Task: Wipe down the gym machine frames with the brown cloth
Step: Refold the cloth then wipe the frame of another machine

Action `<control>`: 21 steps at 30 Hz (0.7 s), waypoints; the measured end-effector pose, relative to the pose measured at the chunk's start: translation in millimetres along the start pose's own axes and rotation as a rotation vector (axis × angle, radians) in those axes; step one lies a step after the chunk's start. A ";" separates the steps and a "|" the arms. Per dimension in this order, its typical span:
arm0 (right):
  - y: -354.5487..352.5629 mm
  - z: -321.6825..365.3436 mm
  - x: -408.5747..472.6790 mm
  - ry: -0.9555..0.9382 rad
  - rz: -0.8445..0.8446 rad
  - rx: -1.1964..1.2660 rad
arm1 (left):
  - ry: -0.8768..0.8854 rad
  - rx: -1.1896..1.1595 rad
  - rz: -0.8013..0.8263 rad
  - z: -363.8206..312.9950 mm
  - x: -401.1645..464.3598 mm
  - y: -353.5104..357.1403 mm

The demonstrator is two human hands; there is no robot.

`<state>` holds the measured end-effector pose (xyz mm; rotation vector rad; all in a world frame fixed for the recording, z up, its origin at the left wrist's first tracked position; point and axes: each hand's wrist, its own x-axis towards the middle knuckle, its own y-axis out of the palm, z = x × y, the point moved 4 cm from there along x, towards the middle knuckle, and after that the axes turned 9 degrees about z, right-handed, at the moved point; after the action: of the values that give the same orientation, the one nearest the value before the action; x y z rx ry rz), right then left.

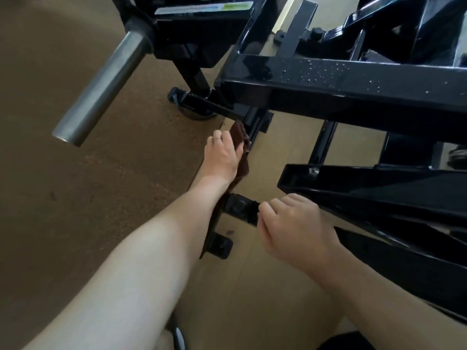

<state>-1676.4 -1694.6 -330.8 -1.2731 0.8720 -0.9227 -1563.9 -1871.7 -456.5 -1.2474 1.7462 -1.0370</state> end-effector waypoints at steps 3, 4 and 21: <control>3.1 -1.1 -1.1 -0.005 0.004 -0.004 | 0.017 0.001 0.003 -20.7 53.8 3.7; 4.1 -2.0 -1.1 -0.010 0.000 -0.001 | 0.023 -0.026 0.003 -26.9 65.4 3.4; -2.2 -2.7 2.1 -0.009 -0.067 -0.044 | -0.111 -0.158 0.104 44.2 -114.9 -10.0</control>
<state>-1678.2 -1697.7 -328.9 -1.3501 0.8506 -0.9551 -1491.6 -1771.7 -452.3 -1.2707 1.8147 -0.7682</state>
